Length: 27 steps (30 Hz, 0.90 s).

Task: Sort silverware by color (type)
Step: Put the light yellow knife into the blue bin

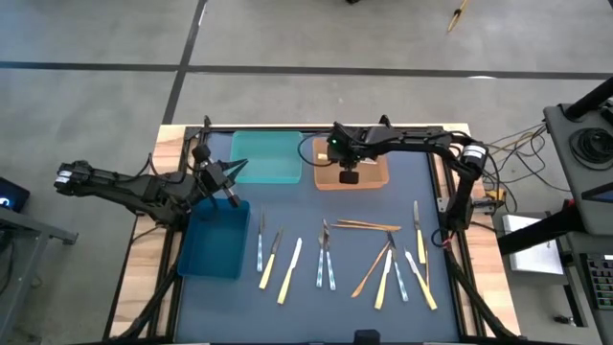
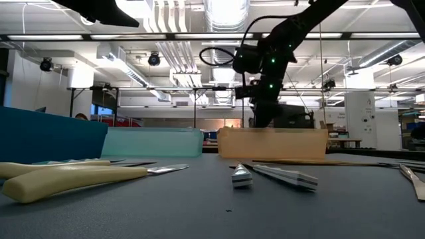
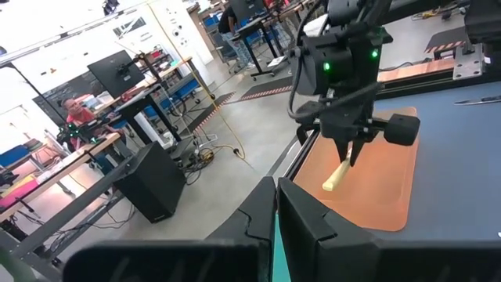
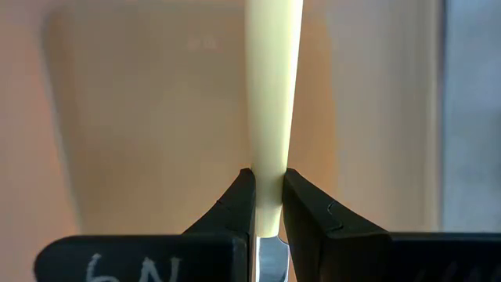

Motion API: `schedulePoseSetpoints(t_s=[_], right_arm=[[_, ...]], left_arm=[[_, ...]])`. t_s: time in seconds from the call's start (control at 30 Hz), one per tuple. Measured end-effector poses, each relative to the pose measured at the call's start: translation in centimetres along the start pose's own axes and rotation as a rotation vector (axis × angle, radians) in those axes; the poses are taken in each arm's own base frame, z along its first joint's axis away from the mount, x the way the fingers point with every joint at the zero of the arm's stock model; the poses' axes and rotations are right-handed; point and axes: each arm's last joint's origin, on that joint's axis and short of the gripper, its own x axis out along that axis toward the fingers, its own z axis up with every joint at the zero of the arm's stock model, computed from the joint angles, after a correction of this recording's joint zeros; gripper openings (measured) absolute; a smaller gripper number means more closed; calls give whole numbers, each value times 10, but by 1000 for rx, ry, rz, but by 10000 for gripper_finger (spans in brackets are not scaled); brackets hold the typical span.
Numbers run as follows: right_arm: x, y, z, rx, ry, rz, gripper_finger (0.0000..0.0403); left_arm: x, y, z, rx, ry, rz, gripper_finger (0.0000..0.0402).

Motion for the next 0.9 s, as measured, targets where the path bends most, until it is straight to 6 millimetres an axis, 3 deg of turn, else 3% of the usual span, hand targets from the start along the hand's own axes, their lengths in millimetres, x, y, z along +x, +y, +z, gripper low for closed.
schedulePoseSetpoints(t_s=[0.37, 0.9], right_arm=[[30, 6, -2, -11, 76, 43, 34], [30, 6, 0, 2, 64, 58, 34]], left_arm=[[0, 0, 0, -5, 0, 0, 0], [0, 0, 1, -8, -5, 2, 0]])
